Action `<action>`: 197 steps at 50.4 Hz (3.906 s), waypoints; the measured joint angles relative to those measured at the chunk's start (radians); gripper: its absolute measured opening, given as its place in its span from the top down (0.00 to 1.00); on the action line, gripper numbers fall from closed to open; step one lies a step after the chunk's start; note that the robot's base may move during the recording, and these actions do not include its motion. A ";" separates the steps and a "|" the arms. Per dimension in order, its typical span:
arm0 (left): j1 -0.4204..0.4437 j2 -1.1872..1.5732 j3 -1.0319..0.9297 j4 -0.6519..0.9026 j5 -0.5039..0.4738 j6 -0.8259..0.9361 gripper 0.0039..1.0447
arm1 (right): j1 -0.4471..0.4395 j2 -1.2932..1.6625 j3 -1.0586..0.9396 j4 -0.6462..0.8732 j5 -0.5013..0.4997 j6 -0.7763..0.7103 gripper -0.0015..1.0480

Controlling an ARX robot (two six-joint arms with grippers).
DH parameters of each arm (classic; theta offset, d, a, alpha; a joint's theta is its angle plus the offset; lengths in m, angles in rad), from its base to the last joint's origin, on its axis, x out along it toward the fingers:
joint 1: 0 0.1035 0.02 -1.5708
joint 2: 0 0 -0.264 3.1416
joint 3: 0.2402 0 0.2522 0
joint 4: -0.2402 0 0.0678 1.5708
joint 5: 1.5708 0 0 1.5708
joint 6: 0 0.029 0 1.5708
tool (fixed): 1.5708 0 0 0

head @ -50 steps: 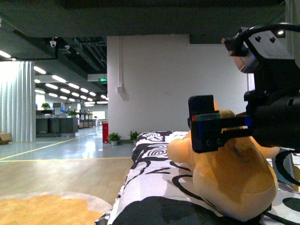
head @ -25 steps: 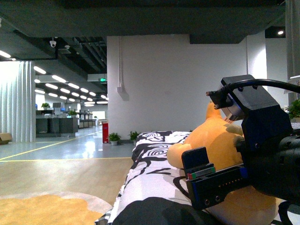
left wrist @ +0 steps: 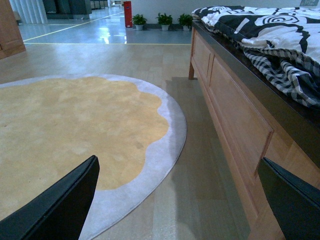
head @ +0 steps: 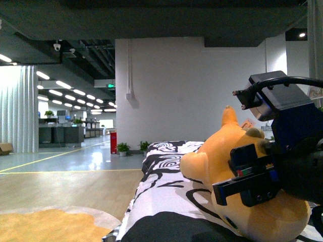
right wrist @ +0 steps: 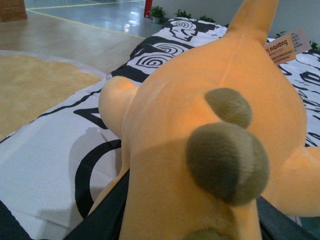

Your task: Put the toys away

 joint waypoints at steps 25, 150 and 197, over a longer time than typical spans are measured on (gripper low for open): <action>0.000 0.000 0.000 0.000 0.000 0.000 0.06 | -0.150 -0.407 0.012 -0.179 -0.325 0.208 0.93; 0.000 0.001 0.000 0.000 0.000 0.000 0.06 | -0.497 -1.255 -0.757 -0.194 -0.662 0.378 0.93; 0.000 0.002 0.000 0.000 0.000 0.000 0.06 | -0.498 -1.258 -0.759 -0.194 -0.665 0.378 0.93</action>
